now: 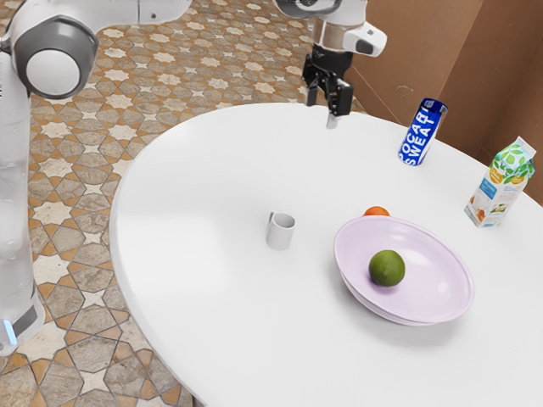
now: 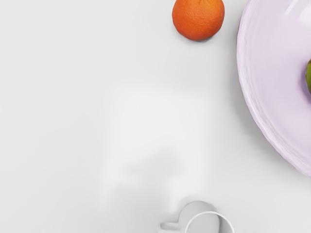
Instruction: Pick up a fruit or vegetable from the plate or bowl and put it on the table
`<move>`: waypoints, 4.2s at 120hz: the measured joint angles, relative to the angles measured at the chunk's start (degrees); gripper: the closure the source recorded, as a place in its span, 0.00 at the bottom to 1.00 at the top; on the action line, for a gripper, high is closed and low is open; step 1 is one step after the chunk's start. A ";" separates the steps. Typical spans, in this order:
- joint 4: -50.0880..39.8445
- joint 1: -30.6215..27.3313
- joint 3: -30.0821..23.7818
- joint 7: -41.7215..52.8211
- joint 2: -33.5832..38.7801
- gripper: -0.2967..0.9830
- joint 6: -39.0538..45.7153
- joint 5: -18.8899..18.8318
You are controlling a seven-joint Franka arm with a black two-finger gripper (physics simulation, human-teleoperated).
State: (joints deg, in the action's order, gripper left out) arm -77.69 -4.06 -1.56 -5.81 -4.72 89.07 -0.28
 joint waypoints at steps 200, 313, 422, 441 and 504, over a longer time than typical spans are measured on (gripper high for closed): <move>10.11 1.33 -15.73 124.60 -15.42 0.23 -3.84 -3.77; 14.09 2.81 -14.94 144.63 -24.36 0.23 4.55 2.35; 16.72 2.87 -12.53 145.56 -29.55 0.23 7.35 6.39; 16.53 2.87 -12.55 142.79 -30.60 0.23 9.85 6.58; 16.51 2.77 -12.58 136.76 -30.78 0.23 13.22 6.20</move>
State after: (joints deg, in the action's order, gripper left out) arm -61.19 -1.29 -14.15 130.95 -35.50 102.29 5.92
